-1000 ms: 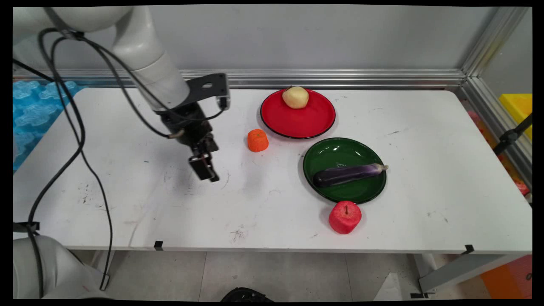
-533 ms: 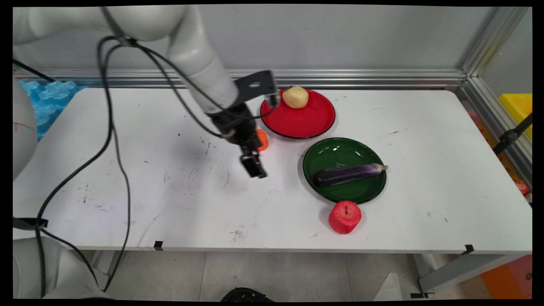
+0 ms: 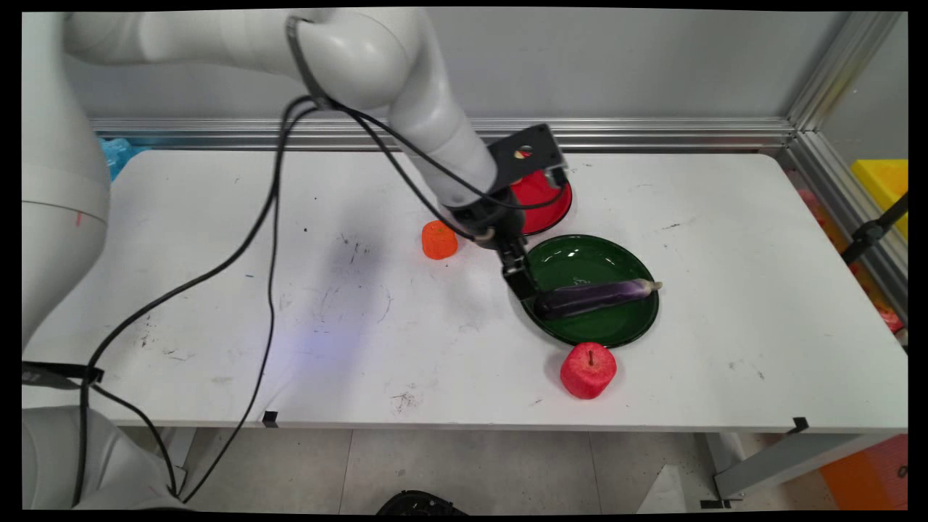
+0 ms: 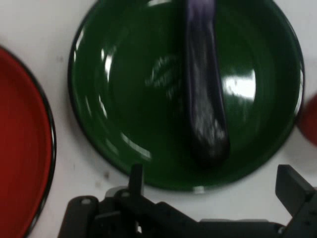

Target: Pick up the eggplant from the green plate, then place the picked object on the table

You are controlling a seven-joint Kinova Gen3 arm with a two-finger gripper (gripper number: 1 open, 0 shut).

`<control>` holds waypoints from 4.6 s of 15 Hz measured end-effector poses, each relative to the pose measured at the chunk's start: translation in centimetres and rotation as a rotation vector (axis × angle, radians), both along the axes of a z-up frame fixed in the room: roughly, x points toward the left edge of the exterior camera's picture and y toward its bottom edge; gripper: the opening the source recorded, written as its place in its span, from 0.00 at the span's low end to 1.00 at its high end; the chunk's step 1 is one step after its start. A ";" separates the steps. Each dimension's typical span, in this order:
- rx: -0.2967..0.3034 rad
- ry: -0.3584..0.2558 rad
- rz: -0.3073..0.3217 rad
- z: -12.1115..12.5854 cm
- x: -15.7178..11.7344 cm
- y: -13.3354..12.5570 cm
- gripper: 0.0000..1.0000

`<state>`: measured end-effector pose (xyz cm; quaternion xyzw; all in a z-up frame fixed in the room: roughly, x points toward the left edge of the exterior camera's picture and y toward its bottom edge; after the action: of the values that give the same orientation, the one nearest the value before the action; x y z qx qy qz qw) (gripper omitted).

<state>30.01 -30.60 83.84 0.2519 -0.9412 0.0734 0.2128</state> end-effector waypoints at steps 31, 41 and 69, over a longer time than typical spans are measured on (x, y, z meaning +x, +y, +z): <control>-0.031 0.076 0.052 -8.0 -6.6 -2.9 0.00; -0.006 0.057 -0.002 -1.4 -2.4 -2.6 0.00; 0.027 -0.075 0.075 -4.1 13.0 -0.3 0.00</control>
<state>43.02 -30.93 79.69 0.2869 -0.9393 0.0782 0.1710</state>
